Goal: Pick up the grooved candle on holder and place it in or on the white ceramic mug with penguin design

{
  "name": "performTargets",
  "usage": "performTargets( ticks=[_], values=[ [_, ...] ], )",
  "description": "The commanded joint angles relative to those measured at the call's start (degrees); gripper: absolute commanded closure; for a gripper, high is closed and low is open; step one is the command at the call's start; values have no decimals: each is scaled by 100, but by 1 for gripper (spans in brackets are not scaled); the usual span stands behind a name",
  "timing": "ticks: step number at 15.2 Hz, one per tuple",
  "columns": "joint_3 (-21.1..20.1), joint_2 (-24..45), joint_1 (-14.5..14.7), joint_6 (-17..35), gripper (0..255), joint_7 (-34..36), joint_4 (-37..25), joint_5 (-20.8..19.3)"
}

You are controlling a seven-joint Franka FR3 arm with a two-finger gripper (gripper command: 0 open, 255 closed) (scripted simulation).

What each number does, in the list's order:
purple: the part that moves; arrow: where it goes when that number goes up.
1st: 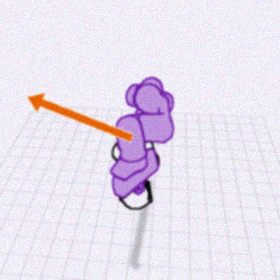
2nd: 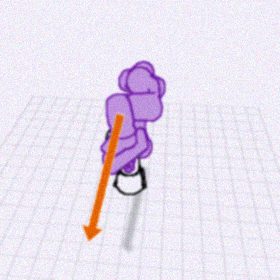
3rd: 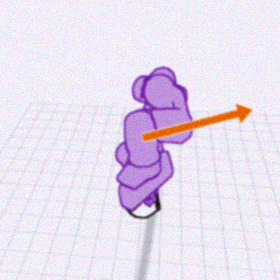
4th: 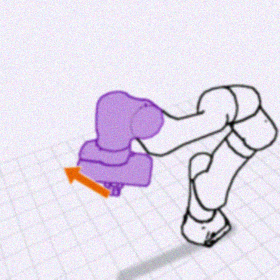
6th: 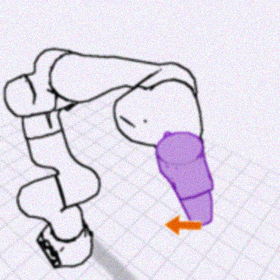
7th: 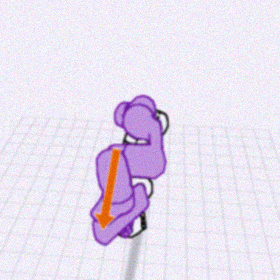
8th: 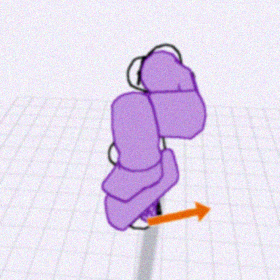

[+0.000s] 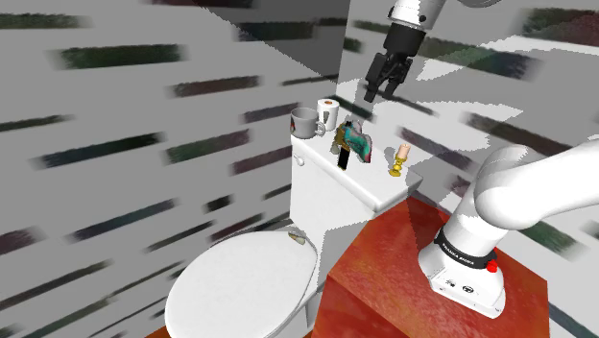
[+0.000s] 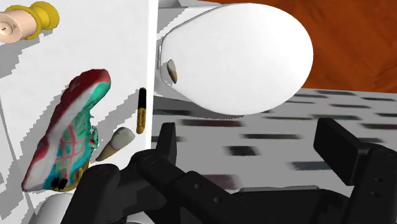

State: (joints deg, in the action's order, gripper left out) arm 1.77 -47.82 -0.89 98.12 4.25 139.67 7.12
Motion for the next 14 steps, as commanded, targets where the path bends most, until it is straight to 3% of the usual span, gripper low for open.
performTargets(
  ticks=[1, 14],
  values=[
    [0, 0, 0, 0, 0, 0, 0, 0],
    [1041, -705, -799, 1163, 0, -1425, 1882, -1401]
  ],
)
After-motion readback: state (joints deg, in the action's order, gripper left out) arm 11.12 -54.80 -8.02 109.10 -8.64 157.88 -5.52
